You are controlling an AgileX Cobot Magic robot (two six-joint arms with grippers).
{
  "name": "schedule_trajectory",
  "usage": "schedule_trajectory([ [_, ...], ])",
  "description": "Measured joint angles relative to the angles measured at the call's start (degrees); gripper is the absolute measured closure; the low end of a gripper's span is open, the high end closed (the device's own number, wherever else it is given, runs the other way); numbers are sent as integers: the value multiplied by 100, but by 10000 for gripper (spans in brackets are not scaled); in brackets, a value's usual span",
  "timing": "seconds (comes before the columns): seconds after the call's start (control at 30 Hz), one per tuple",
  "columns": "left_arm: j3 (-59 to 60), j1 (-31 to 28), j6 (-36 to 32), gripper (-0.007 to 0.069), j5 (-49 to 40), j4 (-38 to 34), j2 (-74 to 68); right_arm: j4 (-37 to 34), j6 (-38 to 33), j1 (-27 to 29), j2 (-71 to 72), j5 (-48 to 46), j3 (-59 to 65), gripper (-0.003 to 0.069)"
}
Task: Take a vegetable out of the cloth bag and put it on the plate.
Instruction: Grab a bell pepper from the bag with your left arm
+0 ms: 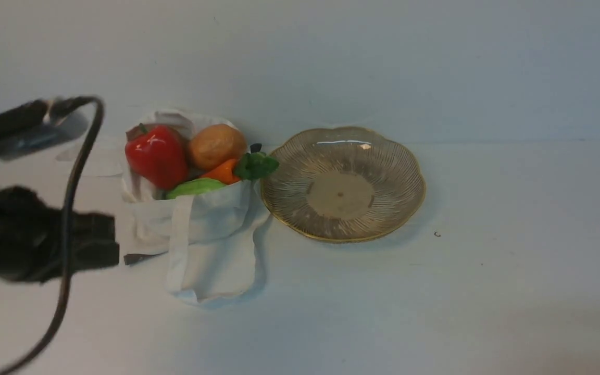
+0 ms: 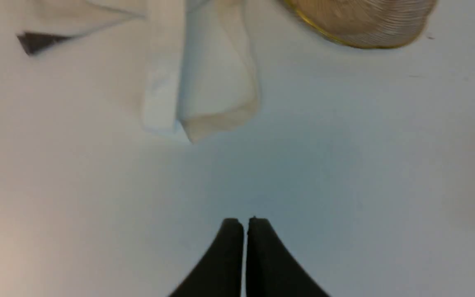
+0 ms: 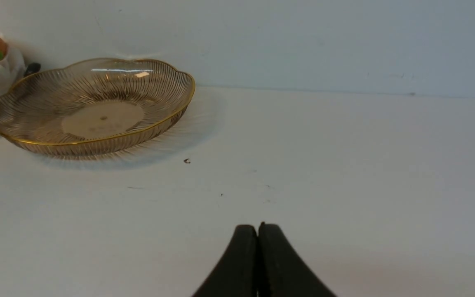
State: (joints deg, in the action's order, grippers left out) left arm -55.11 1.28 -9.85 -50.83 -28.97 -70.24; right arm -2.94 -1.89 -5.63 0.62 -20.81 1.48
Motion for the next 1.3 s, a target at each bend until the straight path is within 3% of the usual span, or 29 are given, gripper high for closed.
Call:
schedule_trajectory([
  [0.17, -1556, 0, -18, 531, -137, 294, -1753, 0, 0, 0, 0, -1, 0, 673],
  [0.37, -2718, 0, 258, 396, -446, 860, -2750, 0, 0, 0, 0, -1, 0, 673],
  [0.53, -3450, 0, 609, 188, -341, 1387, -3640, 0, 0, 0, 0, -1, 0, 673],
  [0.77, -4021, 0, 627, -31, -227, 1601, -4255, 0, 0, 0, 0, -1, 0, 673],
  [1.13, -4078, 0, 612, -58, 660, 1577, -4677, 5, 0, 0, 0, -1, 0, 673],
  [1.3, -4088, 0, 612, 25, 796, 1467, -4782, 5, 0, 0, 0, -1, 0, 673],
])
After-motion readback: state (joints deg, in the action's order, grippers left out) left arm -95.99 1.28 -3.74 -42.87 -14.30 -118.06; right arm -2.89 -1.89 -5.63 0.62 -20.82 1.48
